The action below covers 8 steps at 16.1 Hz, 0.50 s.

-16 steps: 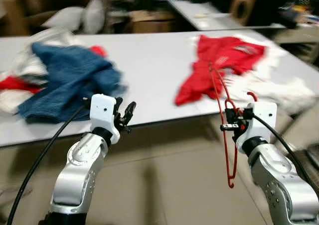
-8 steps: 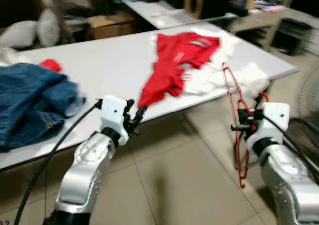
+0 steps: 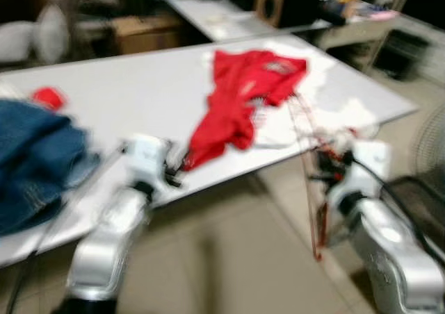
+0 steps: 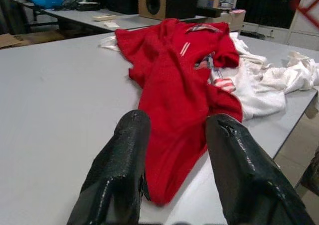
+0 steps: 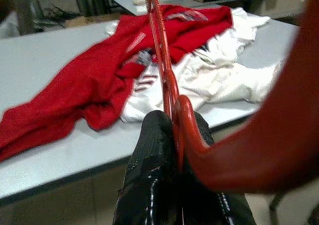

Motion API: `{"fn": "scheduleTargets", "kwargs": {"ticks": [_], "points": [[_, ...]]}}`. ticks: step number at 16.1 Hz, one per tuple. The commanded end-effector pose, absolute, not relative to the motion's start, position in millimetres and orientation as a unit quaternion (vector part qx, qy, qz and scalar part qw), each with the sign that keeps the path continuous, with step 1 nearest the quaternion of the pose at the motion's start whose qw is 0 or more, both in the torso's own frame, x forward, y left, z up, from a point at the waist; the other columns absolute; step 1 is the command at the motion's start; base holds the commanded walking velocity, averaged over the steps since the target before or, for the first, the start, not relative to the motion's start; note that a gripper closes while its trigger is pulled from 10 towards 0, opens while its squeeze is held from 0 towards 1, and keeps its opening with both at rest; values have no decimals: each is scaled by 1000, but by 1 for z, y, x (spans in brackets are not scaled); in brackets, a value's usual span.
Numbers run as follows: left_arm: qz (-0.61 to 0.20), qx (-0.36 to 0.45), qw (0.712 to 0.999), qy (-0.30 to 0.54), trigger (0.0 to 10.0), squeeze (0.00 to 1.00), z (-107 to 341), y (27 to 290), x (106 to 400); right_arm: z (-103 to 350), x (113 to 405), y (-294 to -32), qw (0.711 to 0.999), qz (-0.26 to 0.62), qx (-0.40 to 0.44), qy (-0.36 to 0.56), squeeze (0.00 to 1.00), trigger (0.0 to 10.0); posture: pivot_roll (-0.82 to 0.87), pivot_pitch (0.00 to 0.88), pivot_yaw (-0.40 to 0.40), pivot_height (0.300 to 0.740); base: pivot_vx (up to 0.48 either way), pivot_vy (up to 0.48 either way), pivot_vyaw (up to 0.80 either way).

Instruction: Hang hanger

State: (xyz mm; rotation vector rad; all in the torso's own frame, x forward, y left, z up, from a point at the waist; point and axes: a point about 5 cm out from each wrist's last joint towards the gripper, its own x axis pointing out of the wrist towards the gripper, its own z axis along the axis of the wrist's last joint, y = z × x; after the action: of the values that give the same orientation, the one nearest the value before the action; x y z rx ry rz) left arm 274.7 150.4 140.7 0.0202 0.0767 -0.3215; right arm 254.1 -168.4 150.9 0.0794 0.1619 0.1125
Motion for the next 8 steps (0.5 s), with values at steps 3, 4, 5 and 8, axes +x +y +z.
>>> {"fn": "scheduleTargets", "kwargs": {"ticks": [3, 4, 5, 8], "points": [[-196, 2, 980, 36, 10000, 1000, 145, 132, 274, 154, 251, -188, 997, 33, 15, 74, 0, 10000, -31, 0, -32, 740, 308, 0, -267], [-189, 5, 981, 39, 10000, 1000, 143, 135, 273, 154, 250, -190, 996, 40, 8, 75, 0, 10000, -33, 0, -33, 740, 311, 0, 0], [-187, 9, 982, 39, 10000, 1000, 143, 136, 274, 155, 250, -191, 996, 48, 6, 75, 0, 10000, -33, 0, -33, 740, 300, 0, 0], [-190, 62, 979, 44, 10000, 1000, 141, 137, 278, 162, 250, -197, 992, 100, -22, 67, 0, 10000, -24, 0, -27, 740, 261, 0, 0]]}}
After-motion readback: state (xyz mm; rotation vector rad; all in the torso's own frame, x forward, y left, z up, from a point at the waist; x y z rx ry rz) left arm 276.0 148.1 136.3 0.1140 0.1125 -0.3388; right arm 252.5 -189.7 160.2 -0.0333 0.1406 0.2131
